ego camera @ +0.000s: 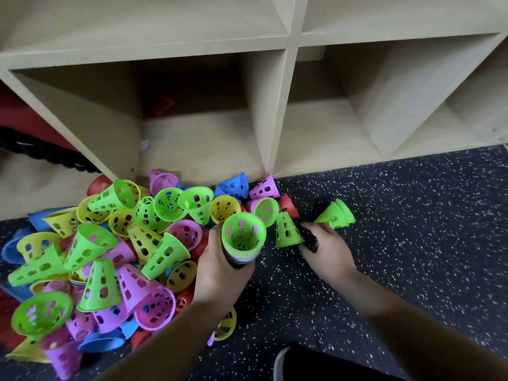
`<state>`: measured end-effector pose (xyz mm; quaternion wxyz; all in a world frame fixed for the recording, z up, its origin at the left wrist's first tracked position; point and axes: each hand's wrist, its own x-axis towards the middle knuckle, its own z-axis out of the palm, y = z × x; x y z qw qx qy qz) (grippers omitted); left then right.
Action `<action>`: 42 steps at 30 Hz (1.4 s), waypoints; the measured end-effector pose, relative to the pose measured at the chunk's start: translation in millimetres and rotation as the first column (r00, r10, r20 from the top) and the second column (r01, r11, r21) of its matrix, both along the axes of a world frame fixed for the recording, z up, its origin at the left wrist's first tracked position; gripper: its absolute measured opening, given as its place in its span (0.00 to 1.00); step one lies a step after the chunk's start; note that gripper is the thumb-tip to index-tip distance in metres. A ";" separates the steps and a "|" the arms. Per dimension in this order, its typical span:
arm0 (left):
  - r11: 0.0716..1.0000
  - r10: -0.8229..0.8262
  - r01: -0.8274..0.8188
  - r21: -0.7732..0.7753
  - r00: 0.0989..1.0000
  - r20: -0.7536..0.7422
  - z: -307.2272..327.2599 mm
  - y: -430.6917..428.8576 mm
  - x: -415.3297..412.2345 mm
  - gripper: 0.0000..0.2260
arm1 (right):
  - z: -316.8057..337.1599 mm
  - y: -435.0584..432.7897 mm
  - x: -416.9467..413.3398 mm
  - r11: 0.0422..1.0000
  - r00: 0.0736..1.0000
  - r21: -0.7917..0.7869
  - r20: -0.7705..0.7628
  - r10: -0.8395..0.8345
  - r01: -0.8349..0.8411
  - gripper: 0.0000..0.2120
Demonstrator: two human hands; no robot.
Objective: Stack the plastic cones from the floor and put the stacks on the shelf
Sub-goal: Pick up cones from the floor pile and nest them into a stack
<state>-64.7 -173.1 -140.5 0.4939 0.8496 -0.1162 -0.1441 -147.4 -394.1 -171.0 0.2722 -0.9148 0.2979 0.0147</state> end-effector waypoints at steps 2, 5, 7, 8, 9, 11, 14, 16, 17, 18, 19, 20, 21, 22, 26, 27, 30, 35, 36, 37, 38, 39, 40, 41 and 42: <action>1.000 0.000 0.000 -0.001 1.000 -0.007 -0.2 -0.3 1.7 0.32 | -2.8 2.5 2.1 0.999 0.998 0.039 0.058 -0.037 0.035 0.18; 1.000 -0.007 0.007 0.002 1.000 -0.009 -2.6 0.1 3.9 0.33 | 0.9 6.8 2.0 0.991 0.978 0.077 0.169 -0.125 0.113 0.11; 1.000 -0.016 0.016 0.012 1.000 -0.012 -4.7 1.4 4.9 0.33 | 9.1 10.1 0.6 0.975 0.936 0.126 0.281 -0.210 0.181 0.09; 1.000 -0.020 0.020 0.018 1.000 -0.011 -5.8 1.9 5.3 0.34 | 17.0 12.9 0.7 0.960 0.905 0.184 0.334 -0.262 0.210 0.08; 0.999 -0.023 0.024 0.023 1.000 -0.008 -6.9 2.5 5.7 0.34 | 28.0 16.0 1.3 0.939 0.871 0.259 0.377 -0.315 0.227 0.06; 0.999 -0.027 0.027 0.031 1.000 -0.001 -8.9 3.3 6.5 0.34 | 53.9 23.0 4.6 0.876 0.804 0.430 0.430 -0.412 0.219 0.05; 0.998 -0.040 0.041 0.038 0.999 -0.012 -11.9 2.6 6.4 0.34 | 88.4 35.7 8.1 0.781 0.743 0.600 0.440 -0.503 0.174 0.11; 0.998 -0.059 0.060 0.032 0.998 -0.010 -13.0 1.1 5.1 0.33 | 102.8 46.2 9.8 0.758 0.789 0.643 0.408 -0.459 0.109 0.09; 0.997 -0.076 0.076 0.034 0.997 -0.002 -12.6 -0.1 3.8 0.32 | 105.3 51.1 10.5 0.755 0.829 0.652 0.383 -0.408 0.071 0.07; 0.995 -0.091 0.091 0.039 0.996 0.006 -11.7 -1.6 2.5 0.32 | 105.8 55.7 11.8 0.752 0.861 0.658 0.358 -0.362 0.043 0.06; 0.994 -0.099 0.098 0.042 0.995 0.014 -10.3 -3.4 1.3 0.32 | 103.2 58.2 11.9 0.749 0.877 0.662 0.341 -0.339 0.032 0.06; 0.995 -0.096 0.095 0.042 0.995 0.018 -9.0 -5.3 0.4 0.31 | 99.1 59.4 11.9 0.747 0.877 0.664 0.332 -0.347 0.044 0.07; 0.996 -0.086 0.085 0.039 0.996 0.016 -8.0 -6.9 -0.4 0.31 | 93.4 58.1 11.0 0.747 0.863 0.660 0.331 -0.382 0.078 0.07; 0.997 -0.073 0.072 0.035 0.997 0.008 -7.0 -8.7 -1.0 0.31 | 87.6 54.3 9.2 0.745 0.837 0.655 0.331 -0.435 0.128 0.08; 0.998 -0.059 0.059 0.023 0.998 -0.011 -5.2 -15.4 -4.6 0.31 | 53.3 11.4 -2.5 0.706 0.722 0.597 0.284 -0.630 0.381 0.14; 0.998 -0.064 0.064 0.018 0.998 -0.013 -4.9 -17.2 -5.8 0.32 | 44.7 -2.5 -4.8 0.701 0.715 0.563 0.255 -0.651 0.438 0.19; 0.997 -0.082 0.082 0.011 0.997 -0.012 -4.3 -22.4 -8.7 0.33 | 20.2 -39.5 -5.9 0.659 0.704 0.499 0.128 -0.699 0.563 0.31; 0.993 -0.110 0.111 0.027 0.994 -0.024 -4.8 -26.8 -8.1 0.33 | 1.3 -63.4 3.0 0.530 0.666 0.589 -0.018 -0.746 0.610 0.23; 0.993 -0.114 0.115 0.030 0.993 -0.021 -5.0 -26.6 -7.3 0.33 | 2.0 -62.1 4.7 0.534 0.675 0.597 -0.016 -0.738 0.598 0.19; 0.993 -0.116 0.117 0.034 0.993 -0.020 -5.0 -26.2 -6.4 0.32 | 4.0 -59.3 5.7 0.553 0.693 0.592 -0.011 -0.721 0.585 0.16; 0.992 -0.116 0.116 0.039 0.993 -0.018 -4.7 -25.4 -5.6 0.32 | 5.4 -55.4 5.5 0.588 0.721 0.574 -0.007 -0.693 0.570 0.14; 0.993 -0.112 0.113 0.044 0.994 -0.013 -4.3 -24.3 -4.8 0.31 | 7.4 -50.6 4.2 0.630 0.752 0.546 0.001 -0.659 0.552 0.14; 0.993 -0.104 0.104 0.047 0.995 -0.009 -3.8 -22.7 -4.4 0.31 | 9.6 -45.2 2.5 0.669 0.776 0.520 0.019 -0.630 0.531 0.13; 0.995 -0.091 0.092 0.049 0.996 -0.009 -3.4 -20.9 -4.1 0.31 | 12.5 -39.2 0.7 0.700 0.791 0.505 0.055 -0.610 0.505 0.12; 0.996 -0.075 0.076 0.051 0.997 -0.015 -3.3 -18.6 -3.9 0.31 | 17.3 -32.5 -0.6 0.725 0.796 0.500 0.109 -0.595 0.474 0.11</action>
